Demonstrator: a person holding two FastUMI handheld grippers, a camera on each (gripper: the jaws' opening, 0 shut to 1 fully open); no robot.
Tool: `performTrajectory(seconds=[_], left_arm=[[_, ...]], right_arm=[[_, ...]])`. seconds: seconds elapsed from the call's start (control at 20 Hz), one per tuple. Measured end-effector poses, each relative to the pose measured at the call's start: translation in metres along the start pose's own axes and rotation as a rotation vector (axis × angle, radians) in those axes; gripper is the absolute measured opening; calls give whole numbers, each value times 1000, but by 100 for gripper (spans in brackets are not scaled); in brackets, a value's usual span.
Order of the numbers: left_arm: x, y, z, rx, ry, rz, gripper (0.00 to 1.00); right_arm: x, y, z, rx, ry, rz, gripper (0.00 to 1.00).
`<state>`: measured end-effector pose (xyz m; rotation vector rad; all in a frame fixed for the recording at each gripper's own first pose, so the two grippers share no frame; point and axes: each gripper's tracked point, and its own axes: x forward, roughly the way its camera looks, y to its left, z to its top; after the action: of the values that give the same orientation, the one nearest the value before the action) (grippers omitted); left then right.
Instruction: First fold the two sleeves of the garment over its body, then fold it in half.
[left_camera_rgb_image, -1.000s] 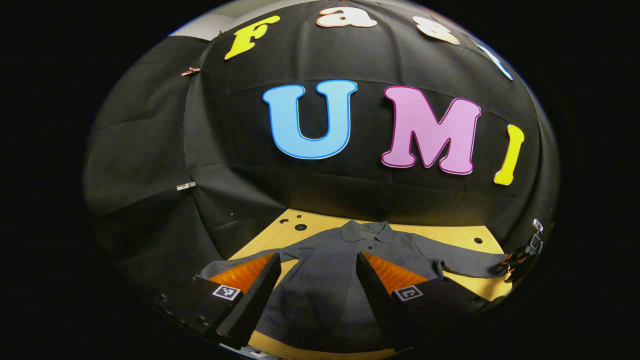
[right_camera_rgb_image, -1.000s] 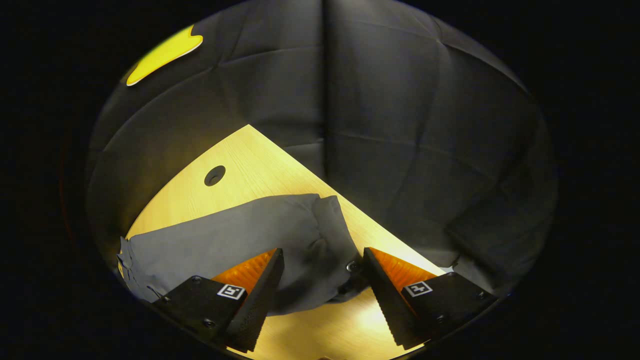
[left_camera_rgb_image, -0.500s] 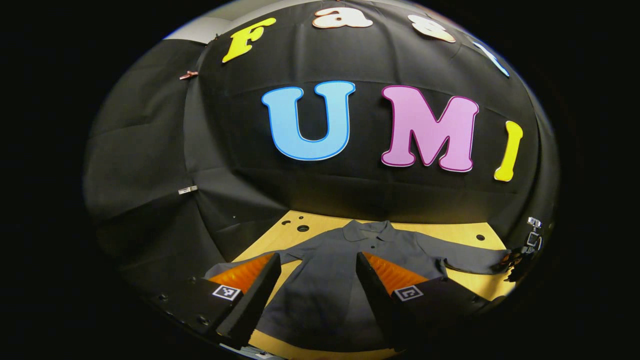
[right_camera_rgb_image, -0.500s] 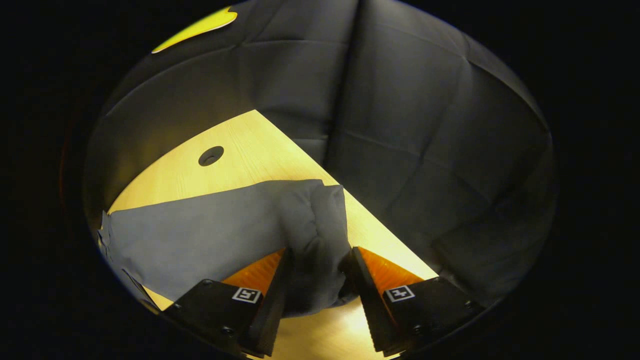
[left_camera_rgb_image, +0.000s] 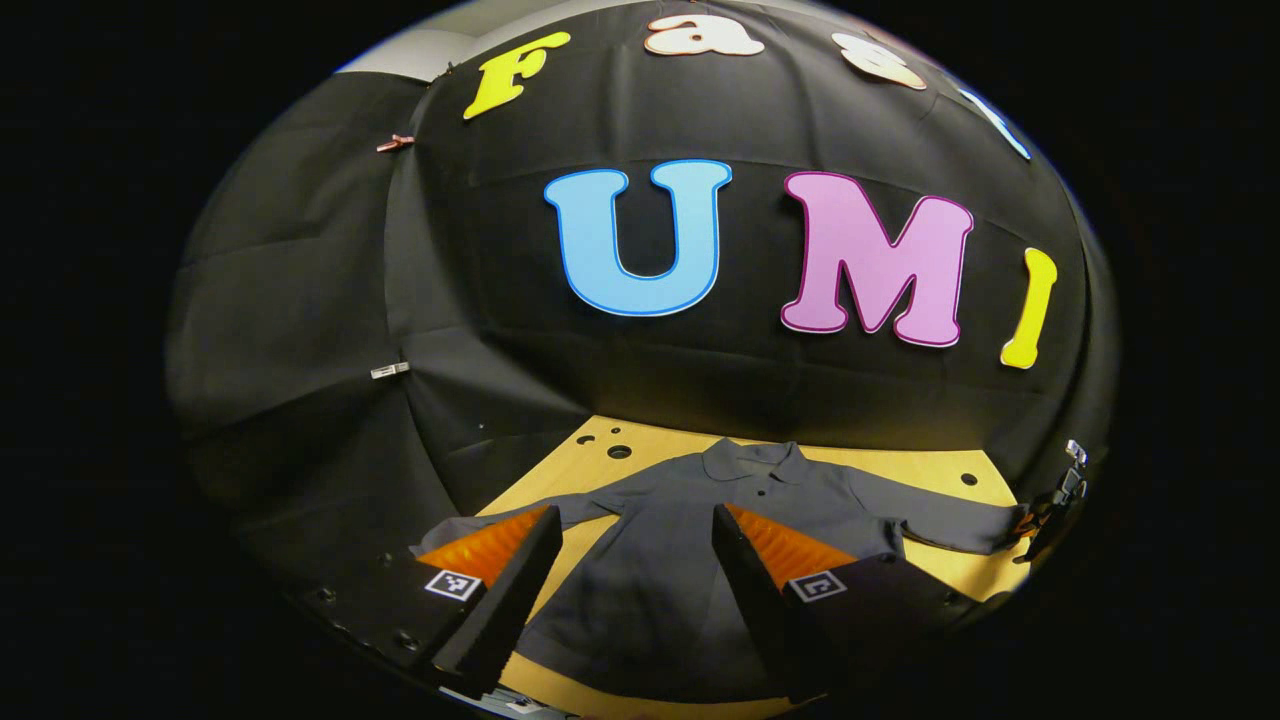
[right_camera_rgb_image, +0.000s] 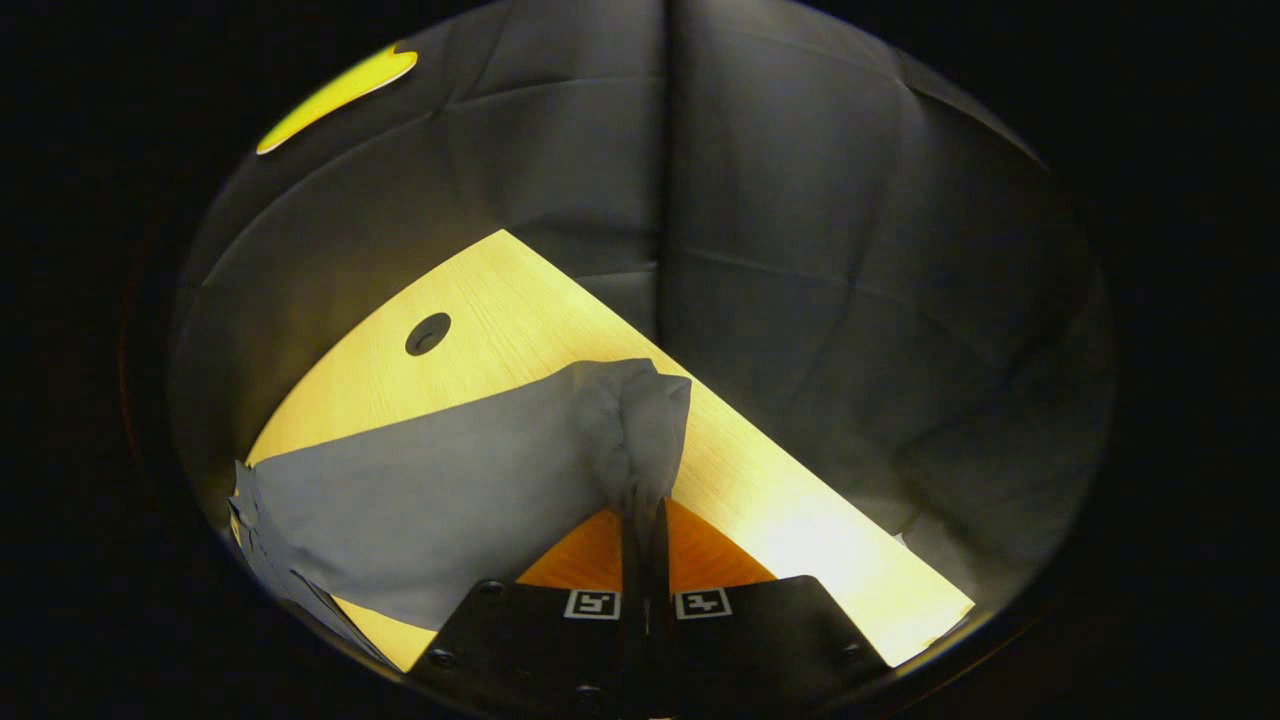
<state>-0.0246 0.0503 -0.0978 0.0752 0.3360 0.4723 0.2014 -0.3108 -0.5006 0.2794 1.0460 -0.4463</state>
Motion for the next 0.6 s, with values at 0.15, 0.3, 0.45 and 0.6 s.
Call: performTrajectory(seconds=[0.15, 0.3, 0.45, 0.6], left_arm=[[0, 1, 3, 16, -23, -5, 96], [3, 7, 9, 5, -37, -14, 95], [2, 26, 9, -14, -42, 0, 95], [2, 49, 10, -42, -49, 18, 96]], right_arm=[[-31, 9, 19, -54, -55, 23, 5], [-66, 36, 45, -95, -121, 70, 5], [-132, 62, 66, -151, -184, 138, 5], [-203, 104, 85, -195, -249, 219, 5]])
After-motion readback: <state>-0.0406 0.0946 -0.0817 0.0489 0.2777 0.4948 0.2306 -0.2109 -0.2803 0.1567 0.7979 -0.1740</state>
